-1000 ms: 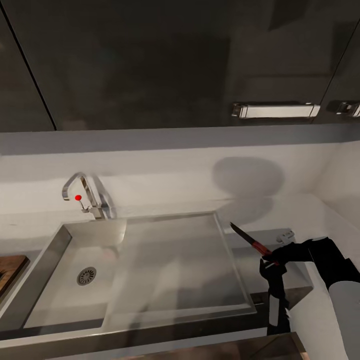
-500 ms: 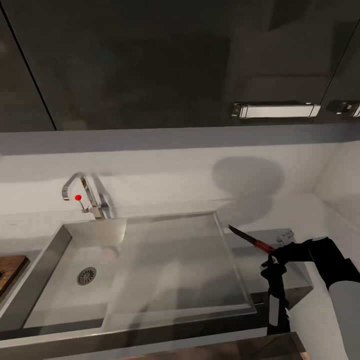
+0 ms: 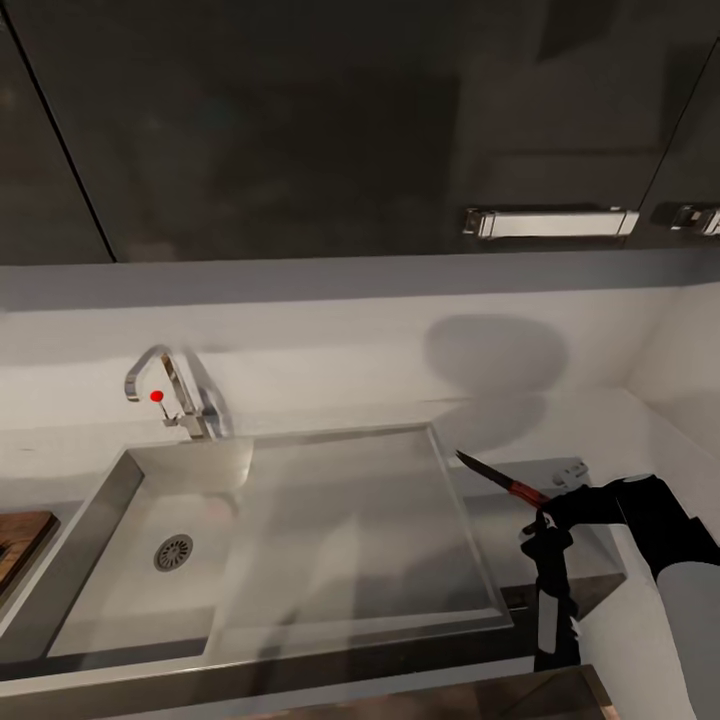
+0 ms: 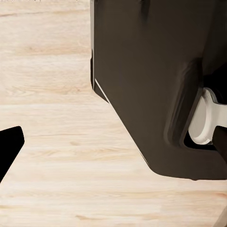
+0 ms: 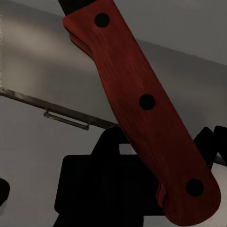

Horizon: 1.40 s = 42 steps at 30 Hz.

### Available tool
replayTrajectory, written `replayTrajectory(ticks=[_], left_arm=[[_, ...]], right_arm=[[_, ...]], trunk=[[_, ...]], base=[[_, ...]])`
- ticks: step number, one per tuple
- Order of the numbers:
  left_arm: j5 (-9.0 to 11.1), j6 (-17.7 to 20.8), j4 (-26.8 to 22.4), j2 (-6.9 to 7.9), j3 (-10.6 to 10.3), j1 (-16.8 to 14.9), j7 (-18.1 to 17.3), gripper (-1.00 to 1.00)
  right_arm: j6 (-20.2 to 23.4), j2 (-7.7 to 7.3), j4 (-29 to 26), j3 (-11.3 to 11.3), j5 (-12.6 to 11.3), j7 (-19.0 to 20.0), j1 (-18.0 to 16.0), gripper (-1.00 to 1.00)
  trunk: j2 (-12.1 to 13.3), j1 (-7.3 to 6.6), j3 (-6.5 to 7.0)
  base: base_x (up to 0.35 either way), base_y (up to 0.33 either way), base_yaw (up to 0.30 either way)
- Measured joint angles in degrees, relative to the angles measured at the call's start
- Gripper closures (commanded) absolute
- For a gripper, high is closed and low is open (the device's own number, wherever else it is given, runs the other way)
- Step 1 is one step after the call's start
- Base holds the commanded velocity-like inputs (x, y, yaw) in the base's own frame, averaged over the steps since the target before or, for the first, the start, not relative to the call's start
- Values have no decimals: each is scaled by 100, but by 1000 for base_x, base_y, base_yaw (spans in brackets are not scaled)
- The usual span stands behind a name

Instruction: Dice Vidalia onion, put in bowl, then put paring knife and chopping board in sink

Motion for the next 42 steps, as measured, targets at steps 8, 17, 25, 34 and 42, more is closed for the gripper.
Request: replayTrajectory(ticks=[8,17,25,34,42], left_arm=[[4,0,-5,2,-1,-2,0,-100],[3,0,-5,2,-1,-1,0,-100],[1,0,-5,2,-1,1,0,-100],[2,0,-5,10,7,-3,0,-100],[3,0,-6,11,8,0,0,-100]], right_arm=[[-20,2,121,-1,-39,0,-1,100],[26,1,127,6,-16,17,4,100],[27,1,127,-1,-20,23,4,100],[28,1,119,-3,-22,22,4,100],[29,1,110,-3,-23,23,4,100]], trunk=[[1,1,68],[3,1,147],[3,1,219],[3,1,299],[3,1,371]], base=[[0,0,0],[0,0,0],[0,0,0],[0,0,0],[0,0,0]])
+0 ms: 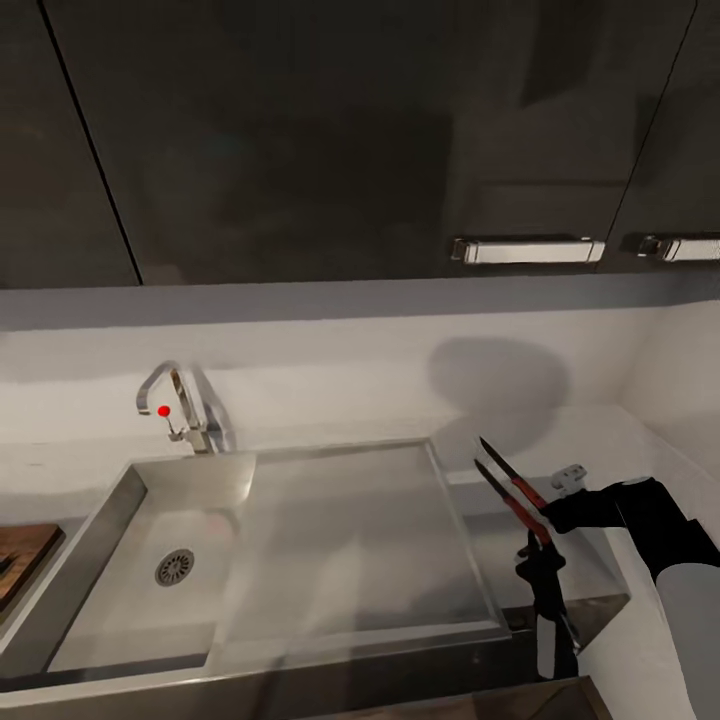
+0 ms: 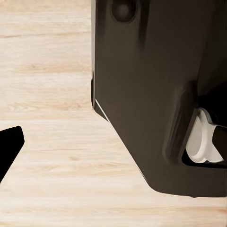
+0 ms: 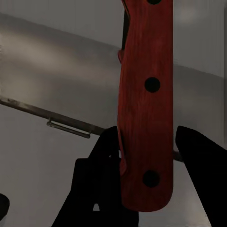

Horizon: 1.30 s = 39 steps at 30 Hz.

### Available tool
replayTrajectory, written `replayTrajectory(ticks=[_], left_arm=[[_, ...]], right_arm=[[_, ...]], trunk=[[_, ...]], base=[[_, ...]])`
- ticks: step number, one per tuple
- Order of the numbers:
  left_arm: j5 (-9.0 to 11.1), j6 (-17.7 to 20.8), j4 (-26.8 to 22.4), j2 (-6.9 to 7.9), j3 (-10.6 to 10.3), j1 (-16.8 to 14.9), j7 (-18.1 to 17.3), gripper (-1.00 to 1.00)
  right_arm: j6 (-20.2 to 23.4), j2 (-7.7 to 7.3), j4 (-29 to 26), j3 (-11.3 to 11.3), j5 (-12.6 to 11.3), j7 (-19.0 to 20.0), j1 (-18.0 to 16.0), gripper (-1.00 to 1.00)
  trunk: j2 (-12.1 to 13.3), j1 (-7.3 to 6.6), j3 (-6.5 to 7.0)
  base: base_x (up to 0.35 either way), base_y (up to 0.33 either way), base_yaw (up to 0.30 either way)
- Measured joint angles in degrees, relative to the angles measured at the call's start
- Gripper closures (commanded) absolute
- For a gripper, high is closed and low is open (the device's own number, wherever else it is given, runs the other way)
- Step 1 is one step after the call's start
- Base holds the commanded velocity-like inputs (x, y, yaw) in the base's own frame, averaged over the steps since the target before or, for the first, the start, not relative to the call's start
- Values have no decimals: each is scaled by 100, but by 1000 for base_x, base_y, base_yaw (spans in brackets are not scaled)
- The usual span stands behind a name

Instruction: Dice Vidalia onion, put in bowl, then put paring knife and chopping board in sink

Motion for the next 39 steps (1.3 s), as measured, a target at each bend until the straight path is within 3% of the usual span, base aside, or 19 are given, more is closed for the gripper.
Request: replayTrajectory(ticks=[24,39], left_arm=[[2,-1,1,15,0,-2,-1,-100],[1,-2,1,17,0,-4,-8,-100]], right_arm=[[-3,10,0,1,-9,-2,1,100],[-5,140,5,1,-1,-28,1,100]], trunk=[[2,2,215],[2,1,349]], base=[[-166,179,0],[-178,251,0]])
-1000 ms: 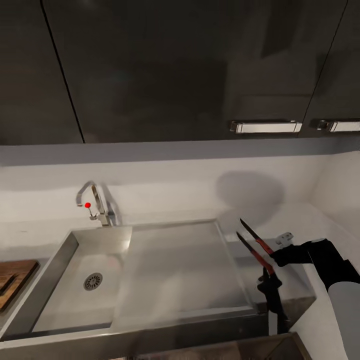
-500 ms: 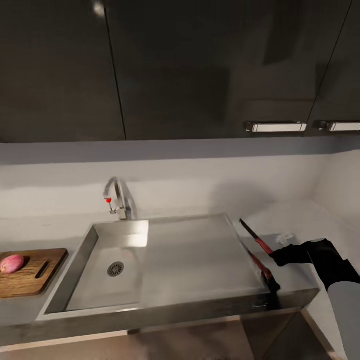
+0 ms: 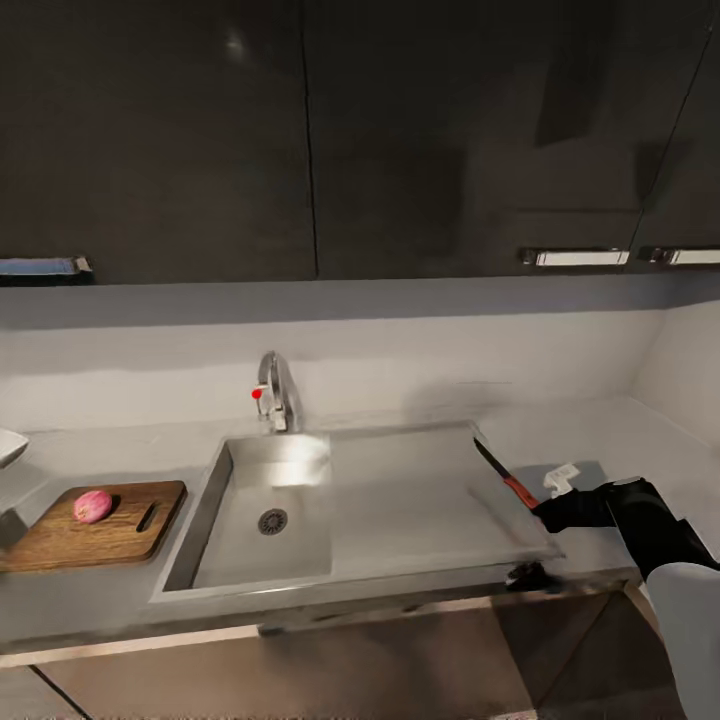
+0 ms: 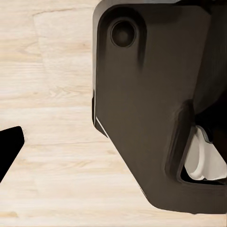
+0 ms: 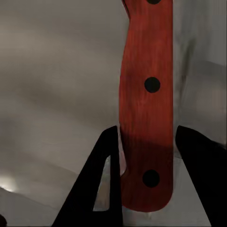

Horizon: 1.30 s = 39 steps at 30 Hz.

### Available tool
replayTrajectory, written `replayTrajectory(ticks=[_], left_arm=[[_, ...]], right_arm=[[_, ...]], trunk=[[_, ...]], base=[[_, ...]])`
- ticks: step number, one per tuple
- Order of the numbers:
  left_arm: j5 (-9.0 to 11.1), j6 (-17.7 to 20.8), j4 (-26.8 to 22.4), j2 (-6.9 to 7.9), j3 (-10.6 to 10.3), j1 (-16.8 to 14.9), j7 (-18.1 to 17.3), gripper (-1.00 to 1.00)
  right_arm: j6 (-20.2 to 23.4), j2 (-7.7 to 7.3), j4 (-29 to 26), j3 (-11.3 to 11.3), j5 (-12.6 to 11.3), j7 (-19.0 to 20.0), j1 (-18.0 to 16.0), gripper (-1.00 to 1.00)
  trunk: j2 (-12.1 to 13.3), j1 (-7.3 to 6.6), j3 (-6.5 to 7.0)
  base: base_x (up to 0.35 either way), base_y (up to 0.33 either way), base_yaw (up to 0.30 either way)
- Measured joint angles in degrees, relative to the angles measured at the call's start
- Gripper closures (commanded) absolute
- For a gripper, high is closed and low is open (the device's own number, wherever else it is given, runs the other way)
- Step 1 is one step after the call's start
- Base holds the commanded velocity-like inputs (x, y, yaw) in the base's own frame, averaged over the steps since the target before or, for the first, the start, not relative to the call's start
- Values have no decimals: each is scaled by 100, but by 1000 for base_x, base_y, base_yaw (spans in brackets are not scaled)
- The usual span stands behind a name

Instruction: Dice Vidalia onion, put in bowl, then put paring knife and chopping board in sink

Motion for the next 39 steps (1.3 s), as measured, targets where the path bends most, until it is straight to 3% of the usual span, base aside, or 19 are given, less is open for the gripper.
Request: replayTrajectory(ticks=[11,39], left_arm=[[2,-220,-2,0,0,0,0,-100],[1,-237,-3,0,0,-1,0,-100]], right_arm=[[-1,69,5,0,18,-1,0,100],[0,158,8,1,29,-4,-4,100]], trunk=[[0,-2,98],[-9,1,337]], base=[[-67,277,12],[-44,299,75]])
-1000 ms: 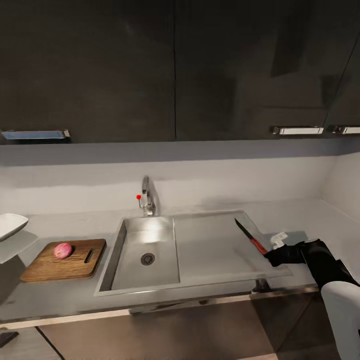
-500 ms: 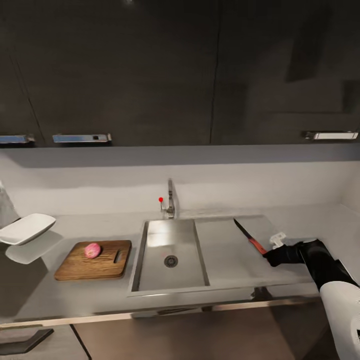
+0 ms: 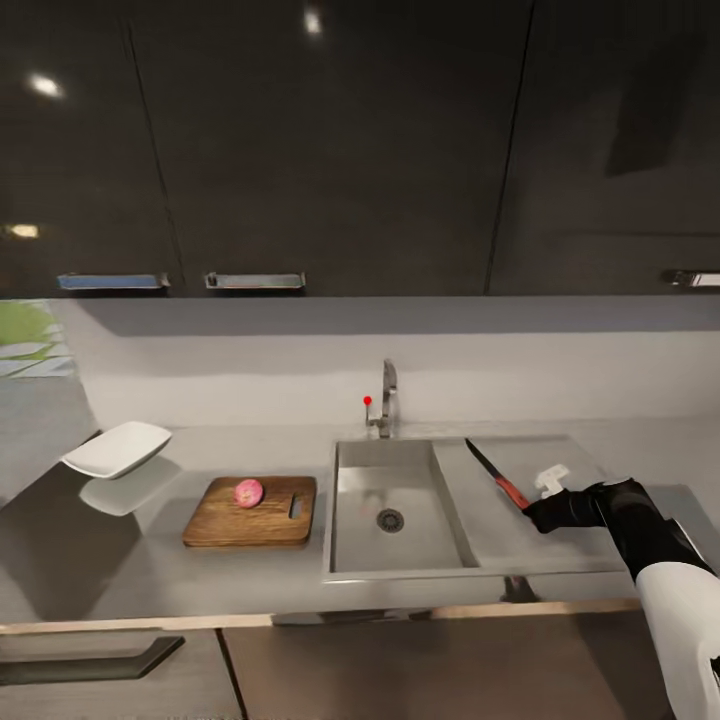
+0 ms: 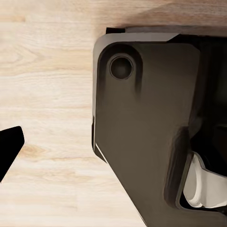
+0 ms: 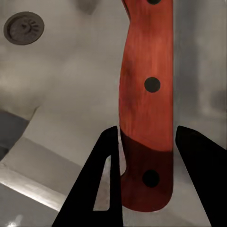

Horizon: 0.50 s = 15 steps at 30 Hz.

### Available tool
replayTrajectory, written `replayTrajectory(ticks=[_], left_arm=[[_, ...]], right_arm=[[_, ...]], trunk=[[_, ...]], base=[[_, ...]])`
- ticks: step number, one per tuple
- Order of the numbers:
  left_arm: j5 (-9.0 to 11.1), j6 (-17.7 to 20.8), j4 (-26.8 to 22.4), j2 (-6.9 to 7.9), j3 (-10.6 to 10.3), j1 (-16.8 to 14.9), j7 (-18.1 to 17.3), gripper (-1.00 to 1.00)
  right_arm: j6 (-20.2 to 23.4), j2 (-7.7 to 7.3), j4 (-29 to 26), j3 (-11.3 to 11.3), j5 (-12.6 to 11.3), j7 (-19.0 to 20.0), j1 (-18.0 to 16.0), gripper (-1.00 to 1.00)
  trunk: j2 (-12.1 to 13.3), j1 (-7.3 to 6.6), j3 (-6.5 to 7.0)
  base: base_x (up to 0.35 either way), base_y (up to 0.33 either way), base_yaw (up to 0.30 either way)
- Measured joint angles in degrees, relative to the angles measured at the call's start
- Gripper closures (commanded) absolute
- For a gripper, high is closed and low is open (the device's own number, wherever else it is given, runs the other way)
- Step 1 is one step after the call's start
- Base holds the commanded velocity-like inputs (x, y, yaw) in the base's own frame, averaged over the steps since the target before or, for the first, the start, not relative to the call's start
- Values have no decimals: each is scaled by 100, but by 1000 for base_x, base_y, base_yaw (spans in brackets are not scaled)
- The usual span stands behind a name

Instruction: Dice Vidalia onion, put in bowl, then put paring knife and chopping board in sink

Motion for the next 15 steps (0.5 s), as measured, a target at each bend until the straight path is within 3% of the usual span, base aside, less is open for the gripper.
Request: replayTrajectory(ticks=[15], left_arm=[[1,0,-5,0,0,0,0,-100]], right_arm=[[0,9,5,0,-3,-13,0,100]], trunk=[[0,-1,134]], base=[[-76,299,97]])
